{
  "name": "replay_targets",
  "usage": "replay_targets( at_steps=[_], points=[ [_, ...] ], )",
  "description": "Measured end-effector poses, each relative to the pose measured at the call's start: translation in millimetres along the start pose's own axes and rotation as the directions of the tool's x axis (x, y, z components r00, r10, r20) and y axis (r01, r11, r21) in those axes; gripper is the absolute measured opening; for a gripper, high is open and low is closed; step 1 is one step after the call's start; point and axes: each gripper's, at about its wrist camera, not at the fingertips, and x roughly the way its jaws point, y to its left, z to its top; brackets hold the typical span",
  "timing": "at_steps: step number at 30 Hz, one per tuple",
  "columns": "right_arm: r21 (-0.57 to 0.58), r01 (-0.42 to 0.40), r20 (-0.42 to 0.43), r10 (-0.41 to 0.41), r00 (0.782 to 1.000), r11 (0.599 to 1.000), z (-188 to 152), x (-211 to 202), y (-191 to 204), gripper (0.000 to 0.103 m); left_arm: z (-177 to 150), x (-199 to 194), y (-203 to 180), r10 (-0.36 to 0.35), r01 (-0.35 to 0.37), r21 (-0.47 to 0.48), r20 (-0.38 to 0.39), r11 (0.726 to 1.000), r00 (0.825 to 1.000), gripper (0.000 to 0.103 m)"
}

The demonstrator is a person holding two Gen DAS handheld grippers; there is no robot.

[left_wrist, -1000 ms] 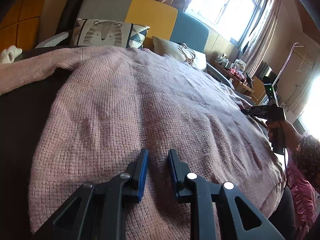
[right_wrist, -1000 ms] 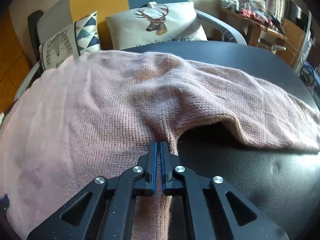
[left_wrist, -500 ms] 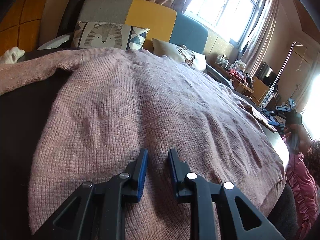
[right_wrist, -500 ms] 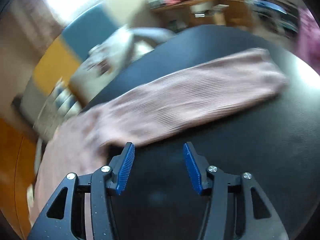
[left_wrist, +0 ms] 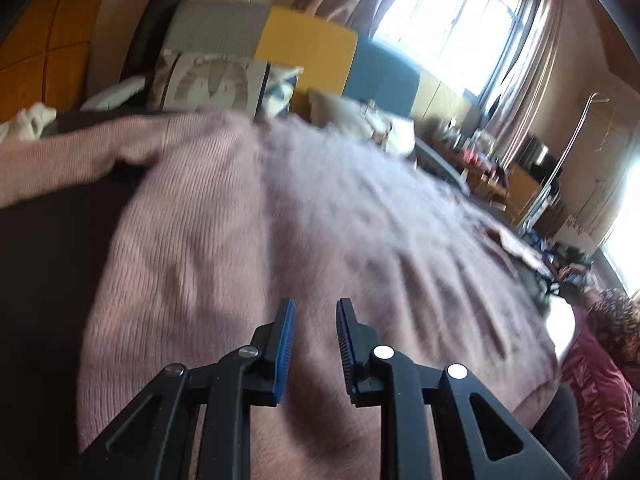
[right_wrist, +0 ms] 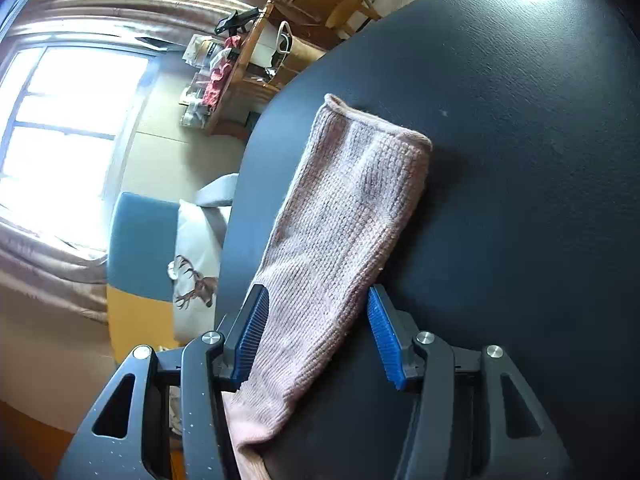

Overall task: Fold clothes
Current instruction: 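Pinch the sleeve cuff with the right tool and lift it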

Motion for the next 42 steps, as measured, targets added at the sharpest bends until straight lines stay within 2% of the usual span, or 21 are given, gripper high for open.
replay_targets(
  at_steps=[1,2,3,4,8,10,16,19,23,26,30,34,36,38,42],
  points=[
    [-0.021,0.027,0.008,-0.027,1.000,0.999,0.5,2.3,2.1,0.048,3.3,2.6,-2.3,-0.005,0.005,0.001,-0.003,1.000,1.000,0.021],
    [-0.042,0.059,0.015,-0.059,0.998,0.997,1.2,5.0,3.6,0.032,6.3,6.1,-4.6,-0.010,0.010,0.006,-0.008,1.000,1.000,0.021],
    [-0.052,0.093,0.019,-0.092,0.996,0.994,1.7,7.7,3.1,0.008,8.3,11.4,-7.2,-0.010,0.010,0.017,-0.020,1.000,1.000,0.021],
    [-0.048,0.112,0.023,-0.111,0.994,0.993,1.8,9.7,1.1,0.004,9.4,17.5,-9.4,0.000,0.001,0.030,-0.033,1.000,0.999,0.021],
    [-0.046,0.130,0.031,-0.129,0.991,0.990,3.9,8.0,1.3,0.004,6.6,38.8,-8.8,0.027,-0.023,0.040,-0.095,0.999,0.995,0.021],
    [-0.067,0.125,0.046,-0.122,0.992,0.990,5.3,2.8,9.5,0.003,2.7,37.0,-7.1,0.018,-0.015,0.042,-0.064,0.999,0.998,0.021],
    [-0.173,0.069,0.086,-0.055,0.995,0.982,1.8,-14.9,53.4,0.003,-3.1,34.4,1.3,-0.027,0.027,-0.003,-0.047,1.000,0.999,0.021],
    [-0.300,0.026,0.083,-0.001,0.997,0.954,-14.0,-21.5,97.1,0.003,-3.7,33.7,3.9,-0.045,0.044,-0.022,-0.043,0.999,0.998,0.021],
    [-0.448,-0.059,0.030,0.081,0.996,0.892,-53.9,-24.8,158.9,0.003,-2.9,34.3,2.8,-0.047,0.046,-0.022,-0.041,0.999,0.998,0.021],
    [-0.558,-0.136,-0.032,0.143,0.989,0.819,-93.9,-27.3,205.9,0.003,-2.6,34.9,4.8,-0.061,0.059,-0.035,-0.041,0.998,0.997,0.021],
    [-0.655,-0.251,-0.156,0.198,0.968,0.713,-164.2,-28.8,257.7,0.003,-2.5,35.5,11.2,-0.093,0.090,-0.068,-0.039,0.994,0.995,0.021],
    [-0.724,-0.355,-0.285,0.213,0.935,0.592,-244.3,-23.8,295.8,0.003,-3.3,35.9,12.5,-0.104,0.100,-0.077,-0.037,0.992,0.994,0.021],
    [-0.765,-0.378,-0.332,0.183,0.925,0.522,-288.4,-14.4,306.7,0.003,-3.9,36.2,13.4,-0.110,0.107,-0.080,-0.035,0.991,0.993,0.021],
    [-0.818,-0.379,-0.368,0.113,0.923,0.433,-334.9,0.0,311.0,0.003,-4.4,36.3,15.1,-0.119,0.116,-0.088,-0.034,0.989,0.992,0.021],
    [-0.941,-0.296,-0.314,-0.104,0.944,0.163,-432.0,39.8,287.8,0.003,-7.0,35.2,16.0,-0.134,0.130,-0.098,-0.032,0.987,0.990,0.021]
  ],
)
